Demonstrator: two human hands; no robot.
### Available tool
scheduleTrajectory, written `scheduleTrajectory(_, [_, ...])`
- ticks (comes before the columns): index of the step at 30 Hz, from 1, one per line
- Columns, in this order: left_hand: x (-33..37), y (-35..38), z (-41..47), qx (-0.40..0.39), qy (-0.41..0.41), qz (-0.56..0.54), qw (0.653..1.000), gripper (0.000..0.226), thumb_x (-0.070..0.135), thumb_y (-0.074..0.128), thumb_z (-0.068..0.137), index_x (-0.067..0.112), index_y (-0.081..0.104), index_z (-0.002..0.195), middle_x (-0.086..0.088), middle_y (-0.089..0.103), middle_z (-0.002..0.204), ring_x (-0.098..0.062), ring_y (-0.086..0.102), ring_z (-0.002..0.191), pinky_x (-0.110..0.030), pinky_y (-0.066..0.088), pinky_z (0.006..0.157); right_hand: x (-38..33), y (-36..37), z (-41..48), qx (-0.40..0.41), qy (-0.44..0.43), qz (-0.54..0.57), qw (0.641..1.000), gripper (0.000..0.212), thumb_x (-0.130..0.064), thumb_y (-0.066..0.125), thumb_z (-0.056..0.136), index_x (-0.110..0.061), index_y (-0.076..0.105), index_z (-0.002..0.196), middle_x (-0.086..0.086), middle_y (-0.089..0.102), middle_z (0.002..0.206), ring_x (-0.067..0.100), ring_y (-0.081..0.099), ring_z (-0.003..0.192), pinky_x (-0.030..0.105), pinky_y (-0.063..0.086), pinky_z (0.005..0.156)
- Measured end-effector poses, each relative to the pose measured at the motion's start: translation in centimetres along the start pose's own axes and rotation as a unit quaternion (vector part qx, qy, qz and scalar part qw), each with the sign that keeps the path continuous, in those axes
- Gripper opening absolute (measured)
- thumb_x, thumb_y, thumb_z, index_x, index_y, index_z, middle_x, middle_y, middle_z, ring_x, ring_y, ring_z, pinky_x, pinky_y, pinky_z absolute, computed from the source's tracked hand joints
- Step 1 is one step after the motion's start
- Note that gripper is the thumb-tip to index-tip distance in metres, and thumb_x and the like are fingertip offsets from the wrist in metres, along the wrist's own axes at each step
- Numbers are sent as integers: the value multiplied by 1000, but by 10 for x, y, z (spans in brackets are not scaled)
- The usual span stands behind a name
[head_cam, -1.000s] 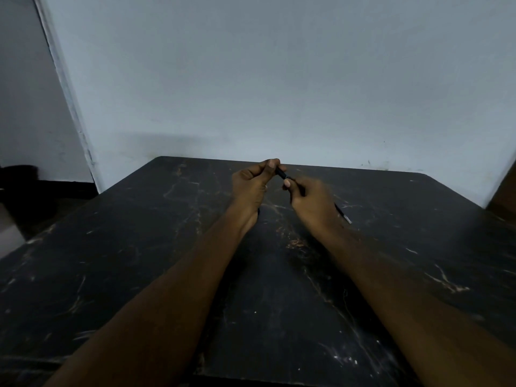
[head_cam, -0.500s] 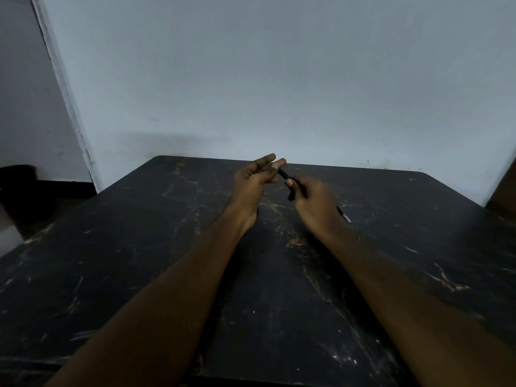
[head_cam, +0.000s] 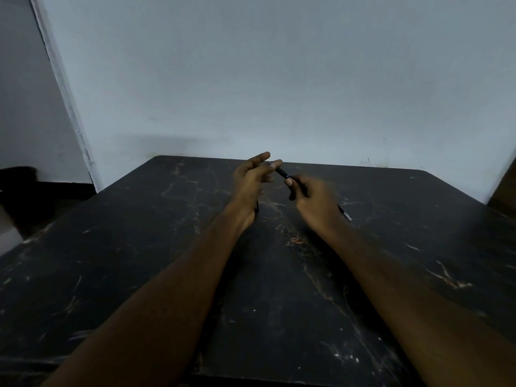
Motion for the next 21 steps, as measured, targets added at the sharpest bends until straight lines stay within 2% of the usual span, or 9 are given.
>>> scheduleTrajectory(3, [1, -1, 1, 4, 22, -8, 1000, 37, 3, 65, 88, 6, 60, 125, -6, 71, 101, -2, 61, 70, -10, 44, 52, 1, -2, 1, 7, -1, -12, 1000, 33, -32, 51, 99, -12, 64, 76, 3, 62, 67, 17, 53, 58, 33, 38, 56])
scheduleTrajectory(6, [0, 0, 1, 10, 32, -10, 999, 39, 7, 70, 86, 4, 60, 124, 1, 66, 85, 2, 59, 65, -6, 43, 50, 2, -1, 1, 9, -7, -11, 1000, 34, -33, 51, 99, -10, 66, 79, 5, 65, 69, 19, 57, 61, 36, 43, 58])
scheduleTrajectory(8, [-1, 1, 1, 4, 27, -5, 1000, 36, 12, 70, 88, 6, 61, 122, 3, 65, 84, 2, 58, 65, -9, 44, 53, 2, 1, 1, 10, -14, -7, 1000, 32, -33, 50, 99, -12, 68, 84, 4, 66, 72, 19, 59, 64, 37, 47, 61])
scheduleTrajectory(11, [0, 1, 1, -9, 7, 4, 1000, 31, 20, 67, 89, 17, 64, 121, 0, 69, 104, -9, 56, 78, -24, 39, 63, 1, 0, 0, 10, -19, 0, 1000, 27, -31, 50, 99, -14, 69, 90, 3, 67, 75, 19, 59, 67, 35, 45, 62])
scheduleTrajectory(13, [0, 1, 3, -22, 6, -6, 1000, 29, 17, 64, 90, 22, 65, 118, 3, 72, 114, -9, 58, 80, -29, 35, 66, 1, -1, 1, 11, -18, 2, 1000, 27, -30, 51, 100, -13, 69, 90, 2, 66, 75, 17, 58, 66, 33, 43, 62])
scheduleTrajectory(15, [1, 1, 3, -28, 15, -10, 999, 31, 13, 62, 91, 22, 62, 120, 7, 74, 109, -5, 60, 79, -29, 35, 67, 2, -2, 1, 15, -18, 2, 1000, 28, -29, 51, 100, -13, 68, 84, 2, 65, 71, 16, 56, 62, 33, 42, 60])
scheduleTrajectory(17, [1, 0, 4, -21, 25, -10, 999, 34, 10, 63, 91, 17, 60, 124, 4, 74, 103, -2, 61, 77, -25, 39, 66, 2, -1, 1, 15, -19, -1, 1000, 30, -30, 51, 99, -12, 66, 80, 1, 62, 68, 15, 54, 59, 34, 41, 58])
scheduleTrajectory(19, [-2, -1, 4, -5, 33, -15, 999, 38, 10, 66, 90, 9, 59, 127, 0, 71, 97, -2, 60, 74, -15, 44, 59, 2, 0, 2, 13, -22, -3, 1000, 31, -31, 51, 99, -12, 66, 80, 3, 63, 68, 17, 56, 60, 35, 43, 59])
scheduleTrajectory(21, [-3, -1, 4, 12, 39, -24, 999, 39, 12, 70, 88, 5, 59, 125, 1, 67, 86, -3, 58, 68, -10, 43, 52, 2, 1, 1, 8, -24, -6, 1000, 31, -34, 50, 99, -12, 67, 84, 4, 65, 71, 19, 59, 63, 37, 47, 61])
Point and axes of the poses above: each hand's wrist, its own z-axis towards the middle knuckle, its own y-axis out of the palm, x = y × z, the point moved 3 cm from there along z, towards the middle knuckle
